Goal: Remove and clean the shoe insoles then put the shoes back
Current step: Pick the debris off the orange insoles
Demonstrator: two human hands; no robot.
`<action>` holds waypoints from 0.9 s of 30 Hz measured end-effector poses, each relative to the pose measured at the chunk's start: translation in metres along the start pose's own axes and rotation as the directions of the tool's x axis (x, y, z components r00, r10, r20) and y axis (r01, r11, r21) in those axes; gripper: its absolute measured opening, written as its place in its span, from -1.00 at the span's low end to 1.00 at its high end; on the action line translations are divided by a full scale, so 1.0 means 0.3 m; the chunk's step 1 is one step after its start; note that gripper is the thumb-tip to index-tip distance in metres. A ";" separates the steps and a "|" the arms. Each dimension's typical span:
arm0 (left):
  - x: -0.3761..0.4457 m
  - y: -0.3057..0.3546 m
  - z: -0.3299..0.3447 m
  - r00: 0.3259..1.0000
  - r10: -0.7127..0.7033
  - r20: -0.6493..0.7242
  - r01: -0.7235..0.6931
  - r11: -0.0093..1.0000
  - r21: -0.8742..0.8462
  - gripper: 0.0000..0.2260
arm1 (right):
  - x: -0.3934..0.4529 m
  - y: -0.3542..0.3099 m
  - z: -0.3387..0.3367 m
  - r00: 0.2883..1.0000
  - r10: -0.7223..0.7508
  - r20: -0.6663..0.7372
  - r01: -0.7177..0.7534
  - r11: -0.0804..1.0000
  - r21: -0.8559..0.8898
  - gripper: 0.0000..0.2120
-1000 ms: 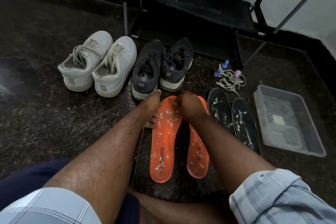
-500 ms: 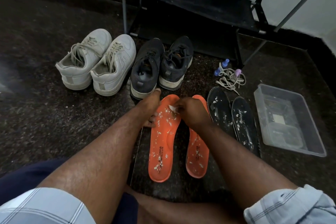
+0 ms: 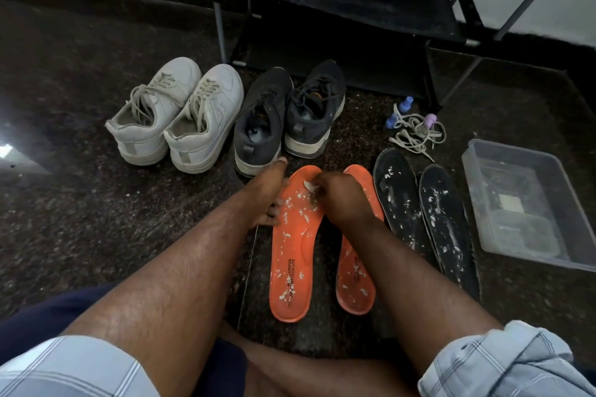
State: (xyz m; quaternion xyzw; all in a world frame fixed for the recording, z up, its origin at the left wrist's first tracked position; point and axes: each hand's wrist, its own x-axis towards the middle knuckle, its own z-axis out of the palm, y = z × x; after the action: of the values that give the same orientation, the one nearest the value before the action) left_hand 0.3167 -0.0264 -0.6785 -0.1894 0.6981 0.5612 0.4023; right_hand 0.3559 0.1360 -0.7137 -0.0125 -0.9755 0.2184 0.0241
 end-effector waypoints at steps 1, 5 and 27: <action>-0.001 0.001 0.000 1.000 -0.001 0.001 0.001 1.000 0.000 -0.40 | 0.000 -0.004 -0.001 0.998 0.049 -0.038 -0.048 0.999 0.022 -0.80; -0.004 0.005 0.001 1.000 0.001 -0.001 -0.001 1.000 0.008 -0.40 | 0.018 0.002 -0.016 0.995 0.098 0.022 -0.100 0.987 0.123 -0.83; 0.009 0.003 -0.003 1.000 -0.015 -0.007 0.015 1.000 0.001 -0.41 | 0.021 -0.032 -0.008 0.988 -0.099 0.121 0.092 0.994 0.063 -0.77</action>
State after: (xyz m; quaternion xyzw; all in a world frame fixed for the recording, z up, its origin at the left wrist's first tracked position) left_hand 0.3142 -0.0263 -0.6800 -0.1965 0.6982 0.5572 0.4044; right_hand 0.3496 0.1287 -0.7071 0.0485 -0.9679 0.2454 -0.0258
